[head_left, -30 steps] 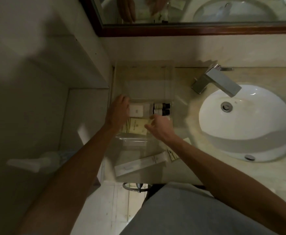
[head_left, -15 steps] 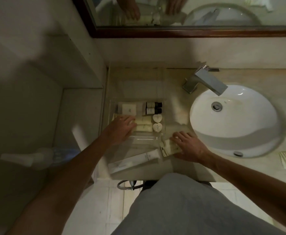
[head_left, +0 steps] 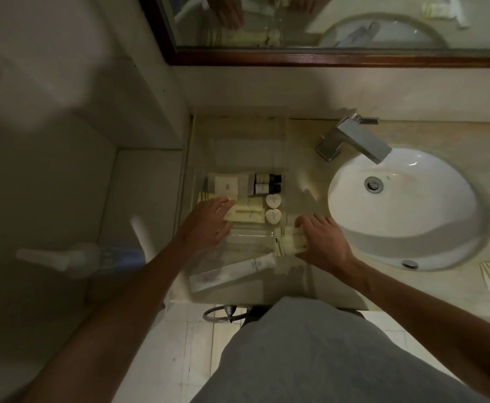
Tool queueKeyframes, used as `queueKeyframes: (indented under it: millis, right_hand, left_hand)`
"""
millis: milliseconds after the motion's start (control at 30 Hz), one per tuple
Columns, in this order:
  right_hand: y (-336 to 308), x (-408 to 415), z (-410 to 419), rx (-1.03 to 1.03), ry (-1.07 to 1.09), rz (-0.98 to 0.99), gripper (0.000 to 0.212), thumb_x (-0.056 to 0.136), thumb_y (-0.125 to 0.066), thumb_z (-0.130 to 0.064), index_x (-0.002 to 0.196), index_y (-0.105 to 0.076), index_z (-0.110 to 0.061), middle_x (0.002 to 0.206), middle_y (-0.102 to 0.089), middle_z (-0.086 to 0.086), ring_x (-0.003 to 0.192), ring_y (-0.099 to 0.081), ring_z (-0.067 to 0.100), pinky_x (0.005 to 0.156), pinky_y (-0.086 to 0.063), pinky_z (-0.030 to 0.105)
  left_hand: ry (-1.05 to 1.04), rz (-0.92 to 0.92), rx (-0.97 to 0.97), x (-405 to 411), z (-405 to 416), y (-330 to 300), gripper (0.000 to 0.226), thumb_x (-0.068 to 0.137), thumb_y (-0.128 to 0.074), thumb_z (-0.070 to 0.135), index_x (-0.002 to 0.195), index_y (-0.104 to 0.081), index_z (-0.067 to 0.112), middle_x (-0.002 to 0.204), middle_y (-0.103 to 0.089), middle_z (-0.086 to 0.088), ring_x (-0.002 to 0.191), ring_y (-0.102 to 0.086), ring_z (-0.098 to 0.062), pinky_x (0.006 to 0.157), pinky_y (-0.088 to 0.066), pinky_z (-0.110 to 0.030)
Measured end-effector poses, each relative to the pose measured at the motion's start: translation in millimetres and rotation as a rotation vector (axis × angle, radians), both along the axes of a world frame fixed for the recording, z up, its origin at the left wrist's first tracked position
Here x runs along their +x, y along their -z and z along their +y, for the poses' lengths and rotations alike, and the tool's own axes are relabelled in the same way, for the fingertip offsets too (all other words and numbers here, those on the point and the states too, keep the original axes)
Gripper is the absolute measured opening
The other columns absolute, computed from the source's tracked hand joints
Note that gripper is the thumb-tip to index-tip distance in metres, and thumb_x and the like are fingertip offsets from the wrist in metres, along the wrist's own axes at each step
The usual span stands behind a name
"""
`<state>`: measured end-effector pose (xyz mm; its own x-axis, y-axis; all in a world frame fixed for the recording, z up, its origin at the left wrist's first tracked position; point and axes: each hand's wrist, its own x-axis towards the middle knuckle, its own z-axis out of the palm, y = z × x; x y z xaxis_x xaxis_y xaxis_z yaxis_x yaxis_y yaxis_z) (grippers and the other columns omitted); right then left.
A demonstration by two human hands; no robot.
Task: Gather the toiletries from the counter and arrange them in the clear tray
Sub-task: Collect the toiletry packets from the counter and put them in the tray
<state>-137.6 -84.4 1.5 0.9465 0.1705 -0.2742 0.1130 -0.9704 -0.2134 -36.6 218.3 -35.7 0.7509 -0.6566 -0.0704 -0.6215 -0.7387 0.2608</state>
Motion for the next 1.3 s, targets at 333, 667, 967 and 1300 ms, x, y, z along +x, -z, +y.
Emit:
queueKeyframes:
  millis: [333, 667, 967, 1300]
  right_hand:
    - [-19, 56, 28, -0.007, 0.060, 0.018, 0.111, 0.063, -0.075, -0.073, 0.150, -0.030, -0.018, 0.144, -0.044, 0.008, 0.127, -0.045, 0.026, 0.109, -0.039, 0.046]
    - [-16, 28, 7, -0.161, 0.029, -0.008, 0.071, 0.087, -0.061, -0.056, 0.142, -0.045, -0.014, 0.140, -0.051, 0.010, 0.126, -0.048, 0.027, 0.110, -0.038, 0.043]
    - [-14, 24, 6, -0.116, 0.024, -0.007, 0.057, 0.091, -0.060, -0.046, 0.137, -0.049, -0.014, 0.133, -0.055, 0.009, 0.119, -0.052, 0.025, 0.103, -0.045, 0.040]
    - [-9, 28, 0, -0.060, 0.017, 0.019, 0.052, 0.092, -0.061, -0.042, 0.136, -0.050, -0.016, 0.134, -0.055, 0.007, 0.120, -0.052, 0.024, 0.103, -0.045, 0.039]
  left_hand:
    - [-0.275, 0.004, -0.068, 8, -22, -15, 0.057, 0.079, -0.063, 0.010, 0.134, -0.049, 0.011, 0.132, -0.050, -0.009, 0.110, -0.051, -0.026, 0.091, -0.046, -0.039]
    - [-0.037, 0.106, 0.099, 17, -79, 1, 0.042, 0.080, -0.069, 0.029, 0.119, -0.055, 0.021, 0.119, -0.057, 0.000, 0.113, -0.049, -0.019, 0.097, -0.037, -0.034]
    - [0.009, 0.188, 0.018, 27, -51, -12, 0.069, 0.068, -0.056, 0.075, 0.114, -0.049, 0.024, 0.110, -0.053, 0.004, 0.094, -0.047, -0.013, 0.083, -0.043, -0.032]
    - [-0.011, 0.396, 0.155, 28, -64, -10, 0.077, 0.069, -0.071, 0.064, 0.131, -0.049, 0.024, 0.118, -0.058, 0.002, 0.104, -0.049, -0.016, 0.089, -0.042, -0.036]
